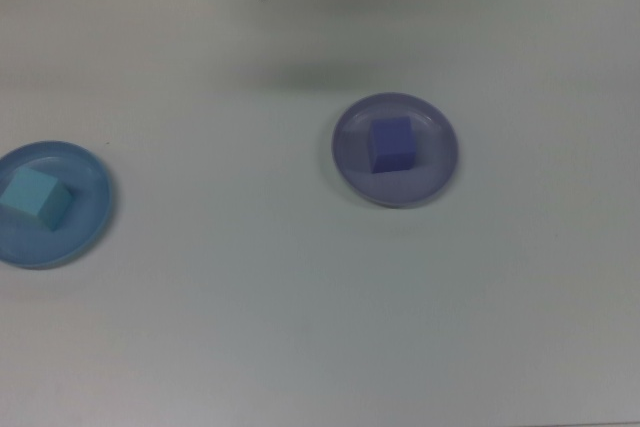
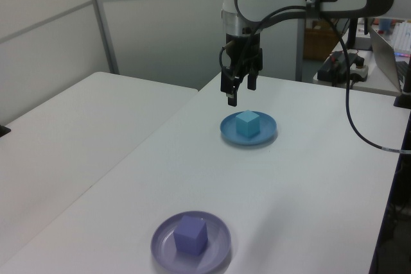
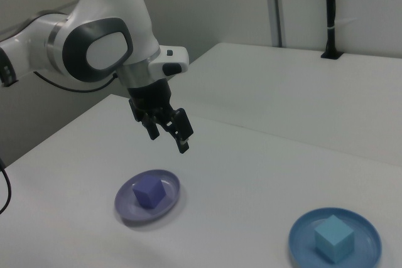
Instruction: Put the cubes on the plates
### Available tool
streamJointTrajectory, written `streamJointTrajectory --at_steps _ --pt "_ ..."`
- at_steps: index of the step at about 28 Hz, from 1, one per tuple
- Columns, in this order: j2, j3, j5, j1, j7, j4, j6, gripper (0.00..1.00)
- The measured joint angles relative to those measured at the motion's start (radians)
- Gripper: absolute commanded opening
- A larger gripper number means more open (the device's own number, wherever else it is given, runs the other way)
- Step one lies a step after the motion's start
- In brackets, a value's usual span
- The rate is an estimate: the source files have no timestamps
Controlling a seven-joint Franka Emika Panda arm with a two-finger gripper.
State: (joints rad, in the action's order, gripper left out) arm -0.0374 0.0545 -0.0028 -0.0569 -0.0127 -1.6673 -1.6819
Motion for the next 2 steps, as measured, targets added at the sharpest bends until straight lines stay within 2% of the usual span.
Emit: streamJointTrajectory --at_steps 2 --pt "0.0 0.0 0.0 0.0 0.001 0.0 0.002 1.0"
